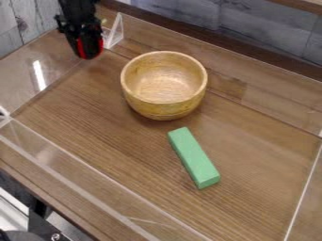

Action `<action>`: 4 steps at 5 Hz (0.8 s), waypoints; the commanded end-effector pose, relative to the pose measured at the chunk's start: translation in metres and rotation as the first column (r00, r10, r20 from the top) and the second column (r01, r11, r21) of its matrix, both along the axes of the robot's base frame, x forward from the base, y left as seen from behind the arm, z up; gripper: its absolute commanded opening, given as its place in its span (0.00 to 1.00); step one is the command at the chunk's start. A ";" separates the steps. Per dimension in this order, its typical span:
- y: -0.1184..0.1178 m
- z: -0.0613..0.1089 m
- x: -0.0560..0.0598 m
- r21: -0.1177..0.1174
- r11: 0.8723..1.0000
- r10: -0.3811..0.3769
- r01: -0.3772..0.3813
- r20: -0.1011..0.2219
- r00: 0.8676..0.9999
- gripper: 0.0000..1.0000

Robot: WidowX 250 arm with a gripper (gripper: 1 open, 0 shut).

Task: Move the red fruit to the left

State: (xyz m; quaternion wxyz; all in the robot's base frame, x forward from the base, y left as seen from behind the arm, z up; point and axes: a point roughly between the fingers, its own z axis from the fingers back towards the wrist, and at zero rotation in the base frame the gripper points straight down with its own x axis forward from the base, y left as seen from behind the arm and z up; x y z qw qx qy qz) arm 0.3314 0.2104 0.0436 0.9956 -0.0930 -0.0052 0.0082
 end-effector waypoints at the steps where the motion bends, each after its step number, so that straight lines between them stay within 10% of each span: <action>1: 0.015 0.010 0.006 0.008 0.999 0.045 -0.045 0.043 0.998 0.00; 3: 0.023 -0.020 -0.014 -0.043 0.993 0.114 -0.114 0.011 0.993 0.00; 4: 0.028 -0.025 -0.027 -0.073 0.986 0.151 -0.151 -0.007 0.988 1.00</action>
